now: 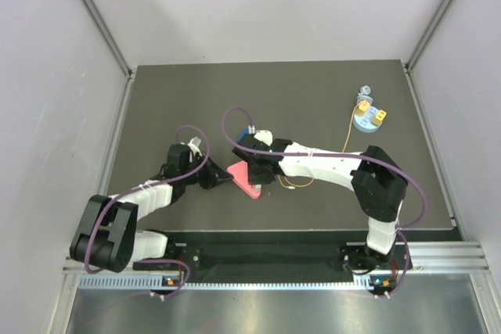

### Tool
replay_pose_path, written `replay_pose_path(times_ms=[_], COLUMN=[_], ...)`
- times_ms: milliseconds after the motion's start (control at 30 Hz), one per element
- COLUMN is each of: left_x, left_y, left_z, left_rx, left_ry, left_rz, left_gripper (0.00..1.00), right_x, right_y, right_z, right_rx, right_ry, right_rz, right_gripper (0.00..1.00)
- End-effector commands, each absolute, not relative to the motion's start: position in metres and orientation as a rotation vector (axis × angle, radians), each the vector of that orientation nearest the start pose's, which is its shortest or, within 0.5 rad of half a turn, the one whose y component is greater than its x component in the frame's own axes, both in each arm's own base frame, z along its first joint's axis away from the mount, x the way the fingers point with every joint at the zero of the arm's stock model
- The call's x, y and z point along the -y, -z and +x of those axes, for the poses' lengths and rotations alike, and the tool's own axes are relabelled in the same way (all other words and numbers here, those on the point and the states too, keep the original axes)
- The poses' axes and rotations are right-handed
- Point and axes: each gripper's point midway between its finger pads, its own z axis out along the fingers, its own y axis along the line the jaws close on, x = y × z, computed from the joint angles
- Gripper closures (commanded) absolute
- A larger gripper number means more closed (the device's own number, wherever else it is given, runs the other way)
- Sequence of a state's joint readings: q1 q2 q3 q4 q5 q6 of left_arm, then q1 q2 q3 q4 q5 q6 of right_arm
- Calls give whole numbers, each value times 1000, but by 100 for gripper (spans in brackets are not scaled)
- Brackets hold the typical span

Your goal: Insert the plug

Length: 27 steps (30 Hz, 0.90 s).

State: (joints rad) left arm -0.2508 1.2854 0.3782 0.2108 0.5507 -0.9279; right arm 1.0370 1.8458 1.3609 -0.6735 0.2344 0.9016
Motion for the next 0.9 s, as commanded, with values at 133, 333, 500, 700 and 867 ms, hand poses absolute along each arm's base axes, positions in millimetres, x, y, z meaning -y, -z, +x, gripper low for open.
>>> replay_pose_path(times_ms=[133, 333, 500, 700, 867], left_x=[179, 177, 176, 175, 176], left_y=[-29, -23, -20, -12, -7], left_z=[229, 226, 226, 223, 220], left_rx=[-2498, -2509, -2509, -2524, -2539], left_ry=[1109, 1097, 1089, 1079, 1090], left_rz=[-555, -573, -589, -598, -614], left_gripper=[100, 100, 100, 100, 100], right_x=[-378, -380, -377, -382, -384], right_y=[-43, -38, -23, -18, -7], right_z=[207, 209, 206, 202, 204], right_rx=[-2708, -2739, -2799, -2821, -2841], right_ry=[-393, -330, -278, -317, -316], right_rz=[-174, -208, -234, -217, -199], right_gripper=[100, 100, 100, 100, 100])
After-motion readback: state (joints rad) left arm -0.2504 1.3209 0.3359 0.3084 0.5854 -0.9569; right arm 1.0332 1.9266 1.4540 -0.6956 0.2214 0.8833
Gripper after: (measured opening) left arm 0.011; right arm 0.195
